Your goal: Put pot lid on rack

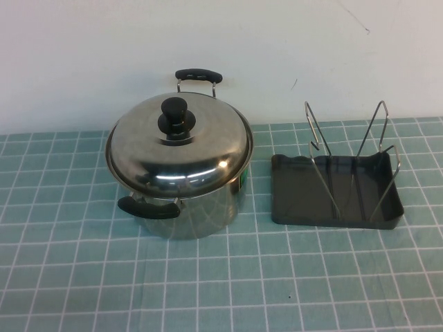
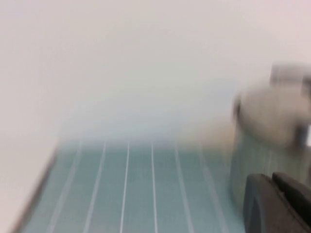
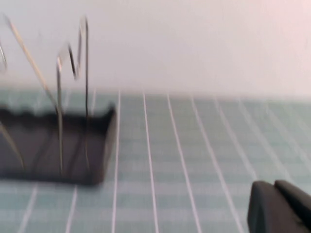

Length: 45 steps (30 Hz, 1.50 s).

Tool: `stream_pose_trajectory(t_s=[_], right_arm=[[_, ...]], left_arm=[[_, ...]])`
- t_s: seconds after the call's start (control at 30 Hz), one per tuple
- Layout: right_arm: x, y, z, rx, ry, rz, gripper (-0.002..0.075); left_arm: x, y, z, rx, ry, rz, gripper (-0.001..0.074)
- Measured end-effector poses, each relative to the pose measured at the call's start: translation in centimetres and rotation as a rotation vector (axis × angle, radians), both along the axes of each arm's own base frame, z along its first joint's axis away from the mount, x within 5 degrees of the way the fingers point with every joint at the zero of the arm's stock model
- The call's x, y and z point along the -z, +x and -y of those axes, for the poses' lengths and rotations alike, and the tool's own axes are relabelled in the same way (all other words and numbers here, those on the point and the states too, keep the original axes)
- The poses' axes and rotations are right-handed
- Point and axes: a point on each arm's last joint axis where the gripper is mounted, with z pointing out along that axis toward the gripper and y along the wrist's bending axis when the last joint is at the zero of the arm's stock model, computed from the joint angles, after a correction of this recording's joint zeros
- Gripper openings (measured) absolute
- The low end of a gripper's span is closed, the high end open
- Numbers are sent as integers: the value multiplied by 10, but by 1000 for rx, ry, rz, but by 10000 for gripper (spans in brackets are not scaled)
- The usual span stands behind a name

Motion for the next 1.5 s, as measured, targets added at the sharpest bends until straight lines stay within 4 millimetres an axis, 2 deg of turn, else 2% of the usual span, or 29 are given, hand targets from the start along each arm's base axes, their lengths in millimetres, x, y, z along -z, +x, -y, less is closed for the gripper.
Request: stream_pose_trajectory(t_s=[0.23,0.37,0.43,0.57,0.67,0.8,0.93,1.03,1.13,1.33,1.4,1.5], right_arm=[[-41,-2,-6,-64,-27,456,-1],[-58,-9,-8,-88,-46,659,-1],[-62,-11,-8,-82,-72,709,-1],[-65,-13,-8,-76,-94,739,-1],[-71,-14,-8,-68,-116,728,-1],[-104,-21,-7,-41,-165,655,-1],[-134,-35,-3,-2,-175,436,-1],[-141,-34,0,10,-224,279,-1],[-135,-24,0,-7,-257,156,-1],[-115,-12,-8,-105,-180,71,-1],[-108,-9,-11,-138,-185,51,-1],[-97,-6,-14,-185,-189,25,-1]], left_arm=[[-41,-10,0,5,-10,469,-2],[-52,-16,0,8,-18,602,-2],[-56,-18,1,21,-43,653,-2],[-58,-20,1,47,-111,679,-2],[-59,-15,1,46,-119,546,-2],[-88,-20,1,26,-69,416,-2],[-118,-16,2,16,31,413,-2],[-127,3,5,35,94,399,-2],[-126,28,11,100,96,363,-2],[-110,84,47,489,221,349,-2],[-102,102,53,576,171,311,-2],[-95,133,56,619,42,243,-2]])
